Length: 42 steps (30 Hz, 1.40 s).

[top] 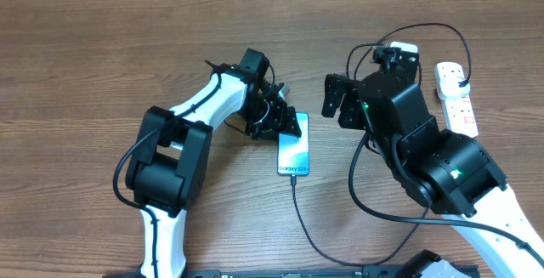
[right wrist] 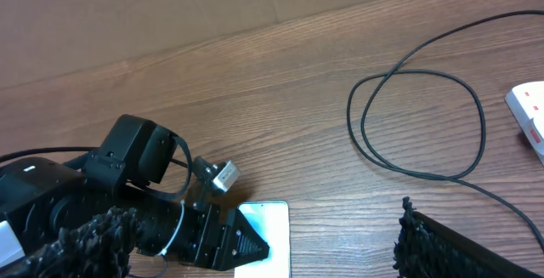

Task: Plug charger to phone and switch on socket
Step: 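Open the left gripper and lift it off the phone, then retract the left arm and move the right gripper to the power strip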

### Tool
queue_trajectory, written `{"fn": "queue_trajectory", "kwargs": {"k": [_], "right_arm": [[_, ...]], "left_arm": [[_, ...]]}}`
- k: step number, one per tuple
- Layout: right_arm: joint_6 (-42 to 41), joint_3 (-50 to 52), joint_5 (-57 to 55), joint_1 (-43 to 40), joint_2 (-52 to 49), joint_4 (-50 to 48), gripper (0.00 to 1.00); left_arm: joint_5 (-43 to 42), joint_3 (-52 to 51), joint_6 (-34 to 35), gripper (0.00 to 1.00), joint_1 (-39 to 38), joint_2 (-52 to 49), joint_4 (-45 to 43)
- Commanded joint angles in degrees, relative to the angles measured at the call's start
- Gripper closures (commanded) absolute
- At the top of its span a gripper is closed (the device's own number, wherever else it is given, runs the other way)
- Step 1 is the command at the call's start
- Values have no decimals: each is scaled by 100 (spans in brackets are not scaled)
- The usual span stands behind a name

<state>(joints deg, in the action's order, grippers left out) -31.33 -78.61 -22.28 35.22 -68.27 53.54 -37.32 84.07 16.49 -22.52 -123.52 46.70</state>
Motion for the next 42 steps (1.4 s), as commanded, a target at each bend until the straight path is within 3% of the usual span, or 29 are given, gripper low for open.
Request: {"fn": "queue_trajectory", "kwargs": {"k": [1, 6, 9, 13, 16, 18, 21, 23, 27, 31, 33, 42], "right_arm": [[-17, -11, -13, -33, -2, -31, 0], [-17, -11, -13, -33, -2, -35, 0], [-20, -11, -11, -33, 0, -162, 0], [-22, -11, -15, -127, 0, -229, 1], [-367, -11, -13, -693, 0, 186, 28], [-562, -11, -7, -1165, -2, 363, 38], [-616, -11, -2, -2081, -22, 474, 56], [-616, -11, 59, -2837, -125, 446, 76], [-612, -11, 581, -3803, -514, 476, 95], [-590, -17, 1309, -4701, -1187, 654, 96], [-590, -17, 1342, -4734, -1309, 758, 96], [-623, -15, 1617, -4701, -1325, 754, 96]], "left_arm": [[1231, -188, -17, 21, 44, -365, -22], [1283, -188, -17, 15, 44, -365, -20], [1401, -186, -20, 0, 44, -365, 0], [1373, -46, -105, 0, 177, -245, 157], [1631, 306, -105, 0, 404, 227, 634], [1845, 415, -103, 0, 476, 577, 763], [2192, 514, -101, 0, 564, 1543, 831], [2741, 511, -7, 0, 562, 2452, 881], [3617, 511, 94, 0, 461, 3958, 1187], [4459, 511, 87, 0, 380, 5602, 1821], [4457, 511, 87, 0, 380, 6050, 1982], [4457, 511, 87, 0, 380, 6690, 2083]]}}
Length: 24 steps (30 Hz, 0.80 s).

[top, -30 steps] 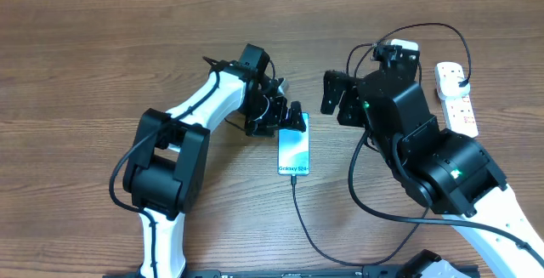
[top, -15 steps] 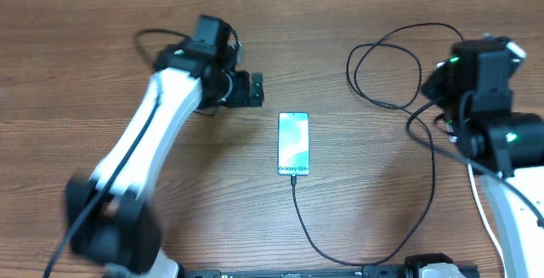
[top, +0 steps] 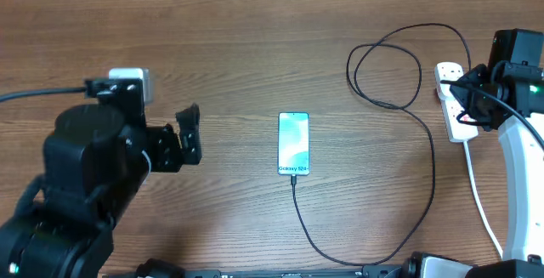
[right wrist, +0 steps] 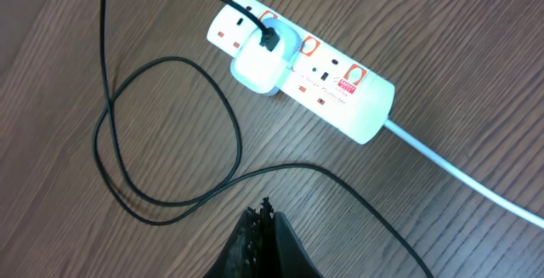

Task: Plug charger to phone and switch on socket
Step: 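Retract the left arm and move the right gripper to the power strip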

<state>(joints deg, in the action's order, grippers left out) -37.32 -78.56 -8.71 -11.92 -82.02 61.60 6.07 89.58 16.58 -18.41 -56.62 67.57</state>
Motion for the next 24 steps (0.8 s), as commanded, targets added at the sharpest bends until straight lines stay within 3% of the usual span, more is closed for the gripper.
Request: {"fn": "queue_trajectory", "kwargs": {"k": [1, 11, 19, 24], "right_arm": [[-22, -20, 533, 11, 50, -111, 96], [-22, -20, 885, 11, 46, -299, 96], [-22, -20, 885, 11, -15, -483, 96], [-22, -20, 885, 11, -15, -688, 96]], "left_arm": [[118, -44, 79, 0, -31, -9, -9], [116, -50, 79, 0, 20, 149, 17], [118, -50, 79, 0, 907, 885, 17], [118, -50, 79, 0, 1045, 1609, 20]]}}
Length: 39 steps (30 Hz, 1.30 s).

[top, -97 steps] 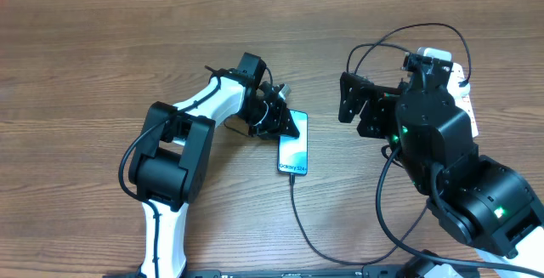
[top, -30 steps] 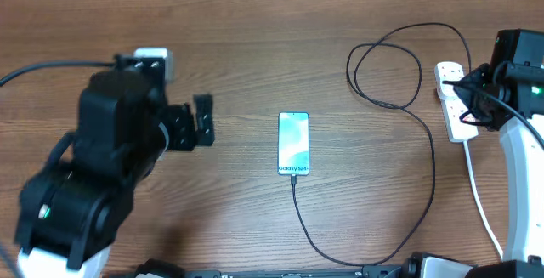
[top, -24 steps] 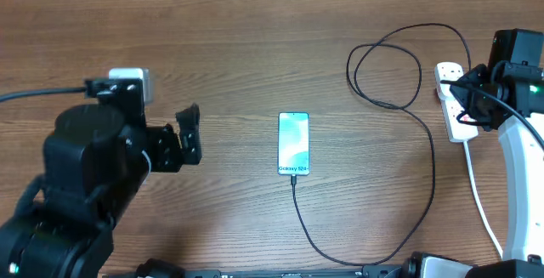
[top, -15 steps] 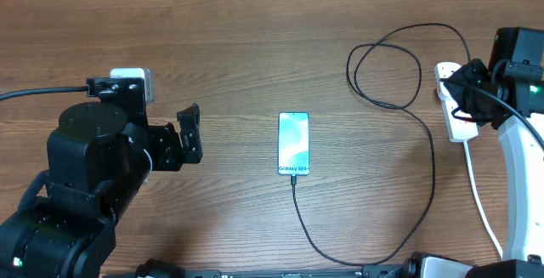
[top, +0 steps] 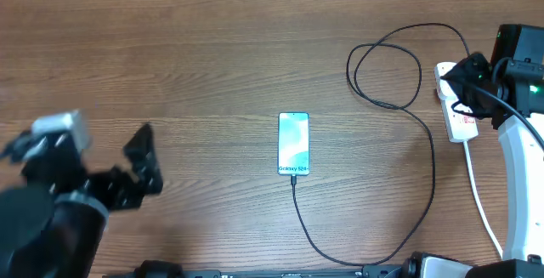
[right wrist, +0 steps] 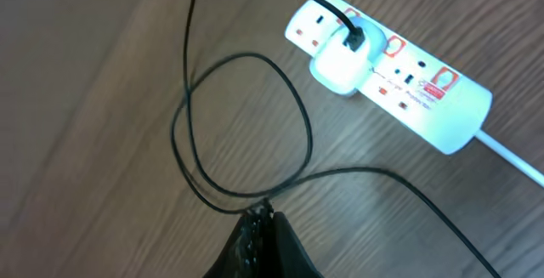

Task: Plug charger to phone and switch on socket
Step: 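Retract the left arm and move the right gripper to the power strip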

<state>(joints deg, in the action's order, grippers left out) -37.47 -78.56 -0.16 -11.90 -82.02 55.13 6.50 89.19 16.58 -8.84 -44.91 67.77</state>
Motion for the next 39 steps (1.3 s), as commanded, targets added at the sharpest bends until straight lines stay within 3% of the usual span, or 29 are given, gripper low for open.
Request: {"fn": "queue_trajectory", "kwargs": {"k": [1, 8, 17, 30, 39], "right_arm": [[-4, -20, 31, 9, -15, -31, 96], [-7, -20, 31, 9, -15, -22, 96], [-7, -20, 31, 9, -15, -22, 96], [-7, -20, 31, 9, -15, -44, 96], [-7, -20, 31, 9, -15, 24, 96]], "left_arm": [[74, -11, 79, 0, 120, 577, 2], [74, -9, 79, 0, 553, 1652, 741], [72, -13, 74, 0, 584, 2430, 2903], [72, -37, 79, 0, 588, 3534, 2900], [72, -37, 79, 0, 728, 3659, 2900]]}}
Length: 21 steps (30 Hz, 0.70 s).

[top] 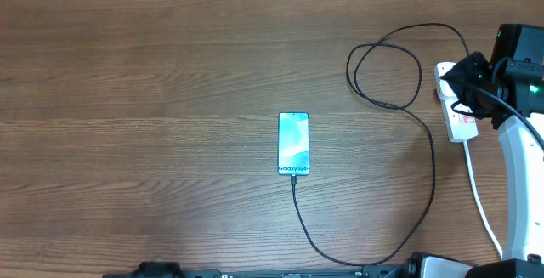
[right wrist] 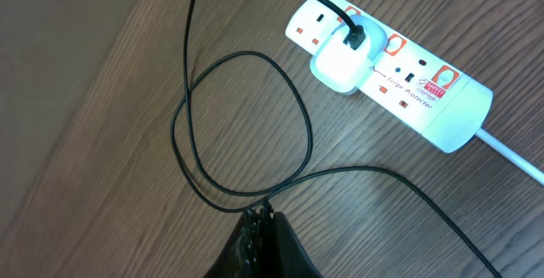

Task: Plug charger to phone and switch on socket
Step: 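Retract the left arm and move the right gripper to the power strip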

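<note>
The phone [top: 293, 144] lies face up mid-table with its screen lit. A black charger cable [top: 299, 218] is plugged into its near end. The cable runs right, makes a loop [top: 387, 65] and ends at the white adapter [right wrist: 340, 65] seated in the white power strip [right wrist: 425, 99]. My right gripper [right wrist: 259, 223] is shut with nothing in it, above the cable crossing beside the strip. In the overhead view the right gripper [top: 466, 81] covers part of the power strip [top: 459, 125]. The strip's small red switches are too small to read. My left gripper is out of view.
The strip's white lead [top: 480, 201] runs toward the near right edge beside my right arm [top: 523, 159]. The cable loop [right wrist: 242, 125] lies flat on the wooden table [top: 170, 99].
My left arm, at the lower left of the overhead view 1.3 s ago, has left the view. The right gripper stays shut in almost the same place by the power strip.
At first both arms were by the phone, the left gripper at its far end, the cable in its near end. Then the left arm was off to the left and my right gripper shut over the power strip. It remains there; the left arm is gone.
</note>
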### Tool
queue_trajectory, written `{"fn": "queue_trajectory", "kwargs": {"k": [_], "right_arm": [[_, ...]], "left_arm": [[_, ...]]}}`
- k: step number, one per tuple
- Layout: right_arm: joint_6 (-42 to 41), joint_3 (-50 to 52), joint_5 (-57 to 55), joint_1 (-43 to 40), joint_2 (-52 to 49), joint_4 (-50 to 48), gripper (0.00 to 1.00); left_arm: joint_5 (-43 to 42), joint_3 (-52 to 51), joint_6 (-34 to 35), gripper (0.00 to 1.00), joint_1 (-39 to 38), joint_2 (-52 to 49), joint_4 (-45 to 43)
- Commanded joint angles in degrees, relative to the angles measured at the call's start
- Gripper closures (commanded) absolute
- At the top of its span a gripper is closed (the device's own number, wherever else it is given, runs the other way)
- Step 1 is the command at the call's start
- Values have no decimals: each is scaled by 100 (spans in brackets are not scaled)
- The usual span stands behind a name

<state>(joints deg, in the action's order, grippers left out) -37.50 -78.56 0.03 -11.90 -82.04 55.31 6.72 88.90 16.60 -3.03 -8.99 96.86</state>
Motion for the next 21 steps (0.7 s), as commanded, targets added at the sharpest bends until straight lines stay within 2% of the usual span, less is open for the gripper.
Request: {"fn": "queue_trajectory", "kwargs": {"k": [1, 12, 21], "right_arm": [[-4, -20, 13, 9, -13, 13, 96], [-4, -20, 13, 11, -13, 79, 96], [-4, -20, 11, 11, -13, 122, 96]], "left_arm": [[50, -9, 76, 0, 203, 68, -9], [50, -39, 76, 0, 562, 866, -9], [50, 149, 57, 0, 564, 872, -9]]}}
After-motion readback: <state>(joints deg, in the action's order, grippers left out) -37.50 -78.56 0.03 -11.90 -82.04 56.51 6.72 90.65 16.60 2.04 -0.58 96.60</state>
